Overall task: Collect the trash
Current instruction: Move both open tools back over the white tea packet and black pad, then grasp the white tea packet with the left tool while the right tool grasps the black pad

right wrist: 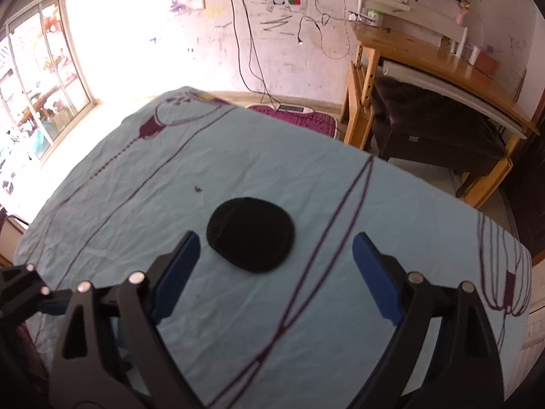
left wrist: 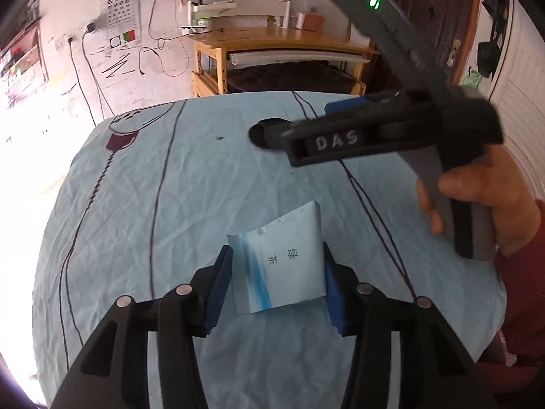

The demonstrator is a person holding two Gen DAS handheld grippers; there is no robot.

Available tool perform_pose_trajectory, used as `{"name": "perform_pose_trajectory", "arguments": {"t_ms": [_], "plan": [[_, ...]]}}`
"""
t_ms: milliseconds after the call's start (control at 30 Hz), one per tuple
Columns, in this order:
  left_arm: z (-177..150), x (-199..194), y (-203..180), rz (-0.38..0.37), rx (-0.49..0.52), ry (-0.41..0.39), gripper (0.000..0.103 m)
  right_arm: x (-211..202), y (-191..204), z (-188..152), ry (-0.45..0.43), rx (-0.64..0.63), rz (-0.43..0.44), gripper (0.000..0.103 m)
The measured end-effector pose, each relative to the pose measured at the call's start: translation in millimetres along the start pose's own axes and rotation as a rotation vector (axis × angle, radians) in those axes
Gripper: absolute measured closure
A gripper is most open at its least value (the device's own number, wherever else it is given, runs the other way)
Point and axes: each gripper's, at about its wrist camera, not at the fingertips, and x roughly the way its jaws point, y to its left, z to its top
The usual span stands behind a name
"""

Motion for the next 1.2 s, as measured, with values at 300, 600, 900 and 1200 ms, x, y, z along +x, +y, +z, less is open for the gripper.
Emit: {"name": "perform_pose_trajectory", "arguments": {"t_ms": [300, 600, 900, 1200], "plan": [[-6.9, -8.1, 25.3, -0.026, -0.061, -0.022, 0.057, 16.5, 9.7, 5.7, 0.025, -0.016, -0.006, 0.016], [-10.1, -12.8, 28.8, -0.037, -0.085, -0.024, 0.057, 10.4, 7.5, 8.3, 0.017, 0.021, 0.048, 0.051], [-4.4, -9.1, 33.4, -0.038, -0.097, -0.019, 0.057, -3.6, -25.8, 4.6, -0.009, 0.188, 0.172, 0.062], [9.7, -19.4, 29.2, -0.034, -0.091, -0.052, 0.057, -63.5, -34.3, -9.0, -0.144, 0.194, 0.165, 0.062]]}}
